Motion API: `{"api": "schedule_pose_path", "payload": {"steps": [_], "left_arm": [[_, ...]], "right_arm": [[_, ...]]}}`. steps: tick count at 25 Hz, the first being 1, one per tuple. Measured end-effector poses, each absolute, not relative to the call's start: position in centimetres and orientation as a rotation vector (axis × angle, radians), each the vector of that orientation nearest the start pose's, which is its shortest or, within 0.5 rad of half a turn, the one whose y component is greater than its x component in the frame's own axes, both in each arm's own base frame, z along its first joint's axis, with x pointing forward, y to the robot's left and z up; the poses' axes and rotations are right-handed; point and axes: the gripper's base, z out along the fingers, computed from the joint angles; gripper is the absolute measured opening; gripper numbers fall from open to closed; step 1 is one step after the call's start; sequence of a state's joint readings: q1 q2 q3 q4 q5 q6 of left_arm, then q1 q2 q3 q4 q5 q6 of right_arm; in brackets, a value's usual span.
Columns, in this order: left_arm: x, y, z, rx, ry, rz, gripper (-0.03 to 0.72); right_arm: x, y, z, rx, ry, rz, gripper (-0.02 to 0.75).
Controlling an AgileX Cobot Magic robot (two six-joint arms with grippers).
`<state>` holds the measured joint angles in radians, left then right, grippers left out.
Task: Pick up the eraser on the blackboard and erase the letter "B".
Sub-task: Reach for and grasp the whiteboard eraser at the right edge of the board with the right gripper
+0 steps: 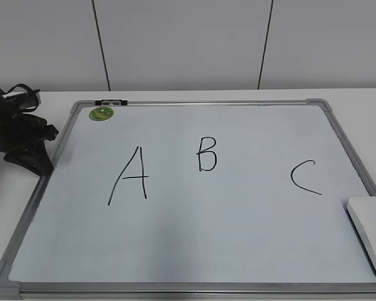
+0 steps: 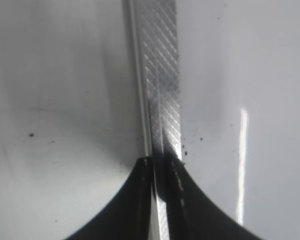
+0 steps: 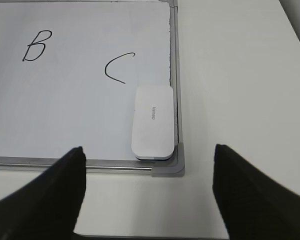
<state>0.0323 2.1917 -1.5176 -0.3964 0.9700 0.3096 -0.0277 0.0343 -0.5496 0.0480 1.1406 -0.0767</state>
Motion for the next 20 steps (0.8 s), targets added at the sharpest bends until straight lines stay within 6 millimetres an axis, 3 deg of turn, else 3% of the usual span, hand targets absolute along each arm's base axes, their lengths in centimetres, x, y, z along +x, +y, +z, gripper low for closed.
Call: {"api": "schedule_pose_path", "payload": {"steps": [4,12,20], "left_arm": [[42.3,-1.5,12.5,0.086,3.034,-0.492,0.036],[42.3,-1.5,12.5,0.085,3.035,-0.493,0.035],[42.3,-1.5,12.4,0.086,3.038,-0.492,0.035]], "right_arm": [[1.2,0.4,29.7,-0.056,2.202,0.001,0.587],[5.2,0.6,29.8,-0.044,2.325,0.064,0.587],[11.3,0.6,27.5,-0.009,2.573,0.12,0.586]]}}
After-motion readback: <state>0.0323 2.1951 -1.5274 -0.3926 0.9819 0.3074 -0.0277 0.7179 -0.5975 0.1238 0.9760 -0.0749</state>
